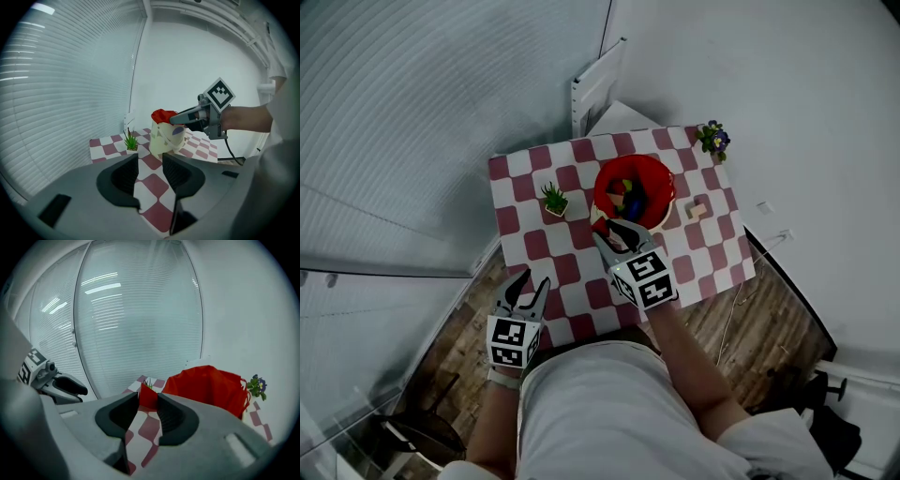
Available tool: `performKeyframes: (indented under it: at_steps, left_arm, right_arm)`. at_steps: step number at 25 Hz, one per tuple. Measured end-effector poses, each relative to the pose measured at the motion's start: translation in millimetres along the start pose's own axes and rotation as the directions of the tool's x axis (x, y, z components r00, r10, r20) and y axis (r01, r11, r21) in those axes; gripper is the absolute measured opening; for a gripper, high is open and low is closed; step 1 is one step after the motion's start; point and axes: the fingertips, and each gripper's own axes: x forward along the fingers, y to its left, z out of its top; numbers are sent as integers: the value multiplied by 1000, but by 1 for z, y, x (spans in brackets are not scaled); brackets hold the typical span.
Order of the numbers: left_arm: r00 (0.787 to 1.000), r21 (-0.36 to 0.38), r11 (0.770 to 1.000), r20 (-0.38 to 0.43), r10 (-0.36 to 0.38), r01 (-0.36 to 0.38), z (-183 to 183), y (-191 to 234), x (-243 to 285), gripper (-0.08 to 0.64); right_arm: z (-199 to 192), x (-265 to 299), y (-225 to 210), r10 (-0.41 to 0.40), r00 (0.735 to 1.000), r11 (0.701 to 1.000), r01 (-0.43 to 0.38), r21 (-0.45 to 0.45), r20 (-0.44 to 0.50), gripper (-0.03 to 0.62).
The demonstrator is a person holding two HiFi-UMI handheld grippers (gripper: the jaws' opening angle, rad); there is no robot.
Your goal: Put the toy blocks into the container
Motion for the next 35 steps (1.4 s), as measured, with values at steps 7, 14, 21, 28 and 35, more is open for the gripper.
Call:
performKeyframes:
  at_steps: [7, 14, 21, 28, 35]
  left_arm:
    - [1000, 9, 1000, 6, -9, 9, 8, -4, 6, 155]
    - [1000, 6, 1000, -1, -7, 7, 11, -4, 14, 156]
    - [1000, 0, 1000, -22, -10, 10, 10, -1, 20, 156]
    - [999, -3, 1000, -32, -16, 16, 7, 6, 25, 156]
    - [1000, -11, 1000, -20, -6, 6, 9, 10, 22, 156]
  right_arm:
    - [25, -8, -32, -67, 997, 998, 66, 16, 42, 133]
    - [20, -1, -58, -113, 994, 993, 113, 19, -2, 133]
    - [11, 8, -76, -158, 985, 987, 159, 11, -63, 133]
    - [6, 14, -78, -193, 975, 981, 190, -30, -115, 135]
    - [6, 14, -77, -202, 973, 979, 198, -48, -114, 135]
